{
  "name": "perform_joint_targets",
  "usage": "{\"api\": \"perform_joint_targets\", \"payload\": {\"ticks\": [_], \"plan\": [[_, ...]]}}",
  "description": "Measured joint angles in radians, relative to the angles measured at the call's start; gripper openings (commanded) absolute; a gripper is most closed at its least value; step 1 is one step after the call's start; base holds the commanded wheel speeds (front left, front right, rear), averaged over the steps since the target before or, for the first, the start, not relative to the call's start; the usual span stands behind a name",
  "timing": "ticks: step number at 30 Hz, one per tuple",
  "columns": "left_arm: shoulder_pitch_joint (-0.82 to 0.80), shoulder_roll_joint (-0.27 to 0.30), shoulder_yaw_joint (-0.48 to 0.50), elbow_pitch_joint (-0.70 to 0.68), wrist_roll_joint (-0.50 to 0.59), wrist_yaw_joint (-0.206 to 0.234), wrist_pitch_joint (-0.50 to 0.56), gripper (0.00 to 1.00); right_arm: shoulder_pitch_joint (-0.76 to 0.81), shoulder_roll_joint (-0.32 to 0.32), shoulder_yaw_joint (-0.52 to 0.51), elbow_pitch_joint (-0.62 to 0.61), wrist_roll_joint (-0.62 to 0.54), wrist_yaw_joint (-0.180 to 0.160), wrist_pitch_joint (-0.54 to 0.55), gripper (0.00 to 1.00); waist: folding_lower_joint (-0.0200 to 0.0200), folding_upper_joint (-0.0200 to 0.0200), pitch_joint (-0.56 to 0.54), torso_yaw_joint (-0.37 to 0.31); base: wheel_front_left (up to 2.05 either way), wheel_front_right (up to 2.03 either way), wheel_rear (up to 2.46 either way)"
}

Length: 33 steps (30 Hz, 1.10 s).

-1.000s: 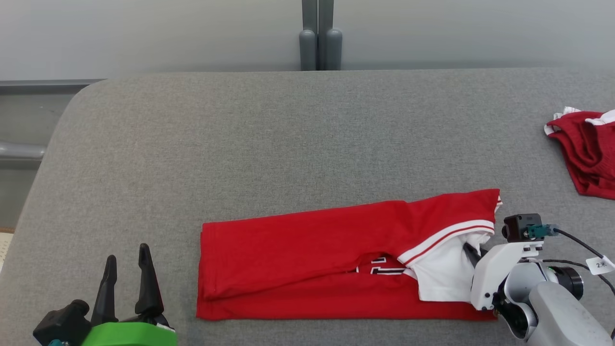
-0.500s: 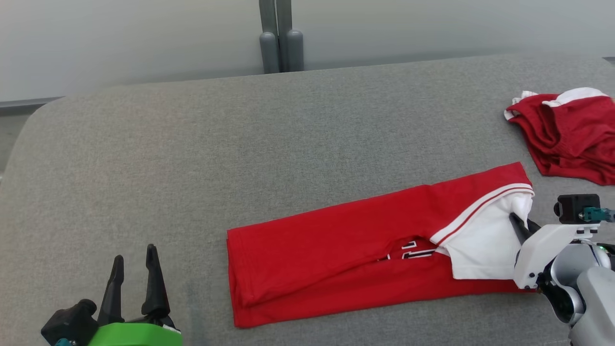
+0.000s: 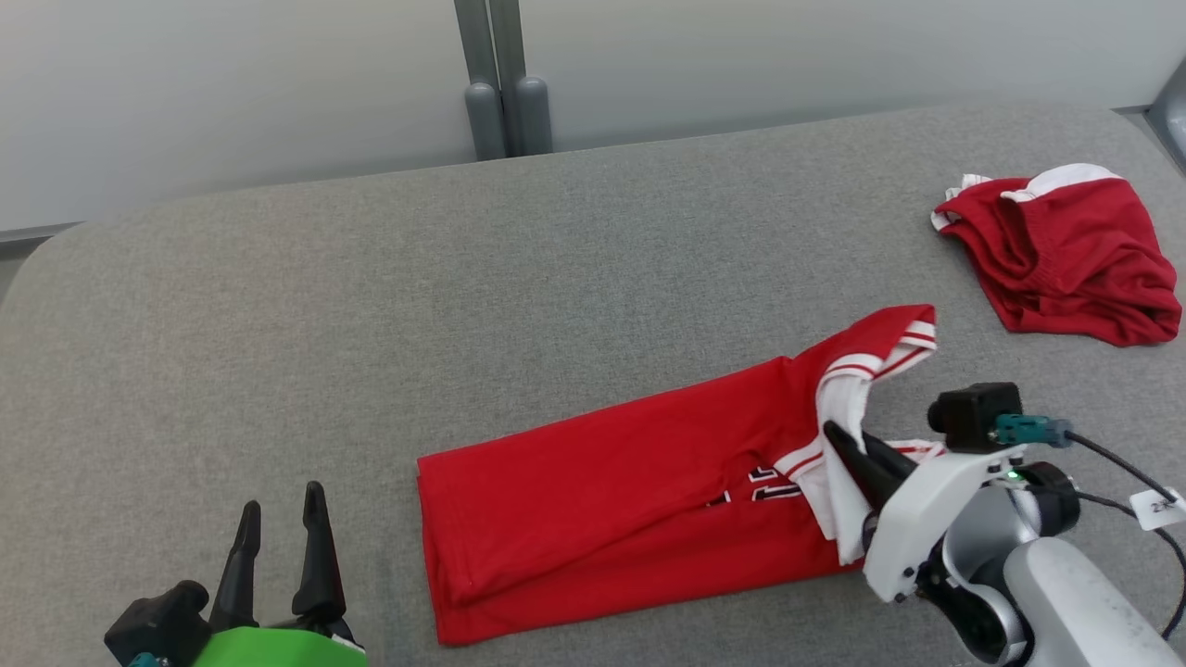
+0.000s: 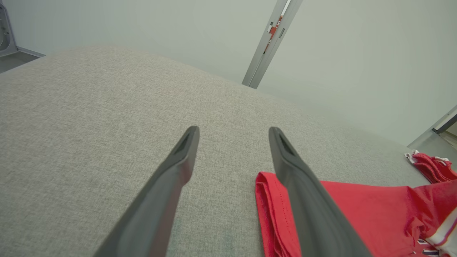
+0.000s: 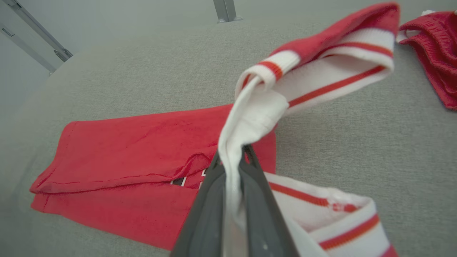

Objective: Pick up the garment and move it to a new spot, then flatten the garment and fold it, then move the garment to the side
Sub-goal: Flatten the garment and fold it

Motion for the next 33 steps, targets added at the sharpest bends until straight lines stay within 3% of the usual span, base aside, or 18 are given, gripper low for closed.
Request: {"api": "perform_joint_targets", "payload": {"ticks": [7, 18, 33], "plan": [[0.0, 0.0, -0.014, 0.01, -0.001, -0.006, 0.0, 1.0, -0.01, 0.08, 0.146, -0.026, 0.035, 0.0, 0.024, 0.0, 0.0, 0.0, -0.01, 0.035, 0.0, 0.0, 0.0], [-0.012, -0.001, -0.04, 0.022, -0.004, -0.008, 0.0, 1.0, -0.138, 0.223, 0.27, 0.155, 0.106, 0.0, -0.028, 0.0, 0.0, 0.0, -0.012, 0.113, 0.0, 0.0, 0.0], [-0.048, -0.002, -0.067, 0.038, -0.01, -0.012, 0.0, 1.0, -0.284, 0.255, 0.45, 0.393, 0.273, 0.0, -0.11, 0.0, 0.0, 0.0, 0.017, 0.211, 0.0, 0.0, 0.0]]}}
